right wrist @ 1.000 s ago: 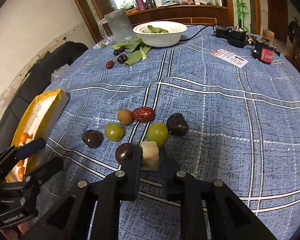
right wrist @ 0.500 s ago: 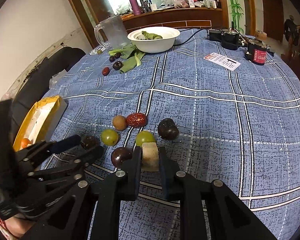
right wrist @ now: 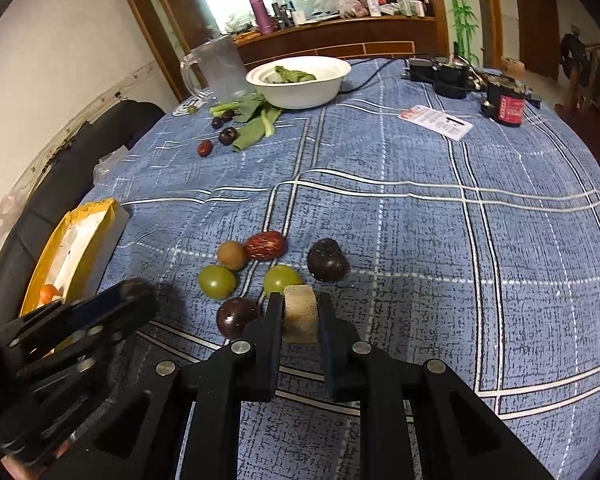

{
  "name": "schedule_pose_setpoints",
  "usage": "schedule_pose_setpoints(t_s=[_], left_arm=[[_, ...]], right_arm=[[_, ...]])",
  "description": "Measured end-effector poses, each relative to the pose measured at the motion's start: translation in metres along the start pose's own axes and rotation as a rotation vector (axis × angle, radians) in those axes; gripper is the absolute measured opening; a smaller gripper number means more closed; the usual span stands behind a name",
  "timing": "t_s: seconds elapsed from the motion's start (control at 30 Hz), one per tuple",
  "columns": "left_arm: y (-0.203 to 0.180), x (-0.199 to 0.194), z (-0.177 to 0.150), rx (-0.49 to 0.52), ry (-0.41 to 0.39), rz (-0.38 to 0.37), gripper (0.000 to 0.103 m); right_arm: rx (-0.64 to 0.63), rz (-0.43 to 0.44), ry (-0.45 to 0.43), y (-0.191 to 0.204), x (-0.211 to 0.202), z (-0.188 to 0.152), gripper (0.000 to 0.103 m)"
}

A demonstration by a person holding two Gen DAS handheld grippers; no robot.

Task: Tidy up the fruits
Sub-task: 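Grasp a dark purple plum with the left tool, then carry the plum and pale chunk over the tray and open both tools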

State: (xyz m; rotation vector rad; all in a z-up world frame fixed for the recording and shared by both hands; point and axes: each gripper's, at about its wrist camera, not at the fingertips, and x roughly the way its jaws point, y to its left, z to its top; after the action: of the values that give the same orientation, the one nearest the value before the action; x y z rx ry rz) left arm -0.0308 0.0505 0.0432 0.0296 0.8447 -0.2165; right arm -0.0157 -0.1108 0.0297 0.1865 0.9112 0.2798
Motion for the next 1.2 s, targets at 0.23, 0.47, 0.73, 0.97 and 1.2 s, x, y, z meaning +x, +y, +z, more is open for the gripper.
schedule_pose_setpoints(t_s=[0.23, 0.47, 0.73, 0.97, 1.2], left_arm=[[-0.005, -0.022, -0.006, 0.001, -0.030, 0.011, 0.024], [0.002, -0.028, -0.014, -0.032, -0.020, 0.031, 0.024], [0.026, -0.061, -0.017, -0.114, -0.069, -0.049, 0.024], [0.093, -0.099, -0.029, -0.240, -0.124, -0.023, 0.024], [0.171, -0.123, -0.055, -0.387, -0.156, 0.080, 0.024]], right_arm=[[0.036, 0.010, -0.043, -0.006, -0.009, 0.003, 0.017], [0.038, 0.020, -0.060, -0.005, -0.013, 0.003, 0.017], [0.107, -0.003, -0.085, -0.010, -0.014, -0.007, 0.017], [0.113, 0.058, -0.102, 0.010, -0.031, -0.016, 0.017], [0.010, 0.307, -0.068, 0.089, -0.040, -0.013, 0.018]])
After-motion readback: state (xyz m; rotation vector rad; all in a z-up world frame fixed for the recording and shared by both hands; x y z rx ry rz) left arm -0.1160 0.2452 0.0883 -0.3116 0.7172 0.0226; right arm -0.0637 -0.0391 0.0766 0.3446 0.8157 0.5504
